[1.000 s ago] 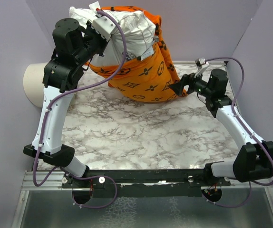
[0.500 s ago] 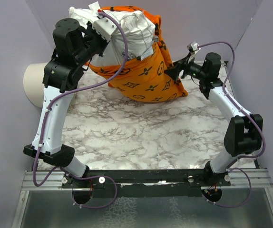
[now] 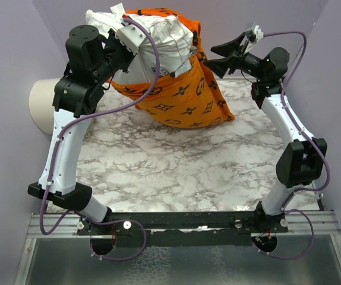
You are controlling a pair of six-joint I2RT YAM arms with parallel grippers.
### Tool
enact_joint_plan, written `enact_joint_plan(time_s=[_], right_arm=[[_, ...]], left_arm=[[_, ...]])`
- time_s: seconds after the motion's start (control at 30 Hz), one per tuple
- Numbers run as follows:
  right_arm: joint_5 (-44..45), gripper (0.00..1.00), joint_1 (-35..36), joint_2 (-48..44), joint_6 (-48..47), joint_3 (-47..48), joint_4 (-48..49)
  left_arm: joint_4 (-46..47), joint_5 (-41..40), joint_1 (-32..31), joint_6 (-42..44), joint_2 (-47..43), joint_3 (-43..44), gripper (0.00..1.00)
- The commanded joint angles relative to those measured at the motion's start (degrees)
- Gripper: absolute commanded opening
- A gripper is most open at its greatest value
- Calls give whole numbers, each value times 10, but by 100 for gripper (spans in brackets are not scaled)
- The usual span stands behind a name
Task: Remove the pillowcase from the pillow
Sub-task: Remove the pillow from the pillowcase.
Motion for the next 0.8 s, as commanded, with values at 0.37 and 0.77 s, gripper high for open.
enact_joint_plan(time_s=[0.37,0.77], right_arm=[[49,2,41,35,-4,26,-73],[139,2,21,-49,11,-205,-88]], left_arm=[[122,-31,4,12,-27,62,0],[377,-188,-13,145,44,165,0]])
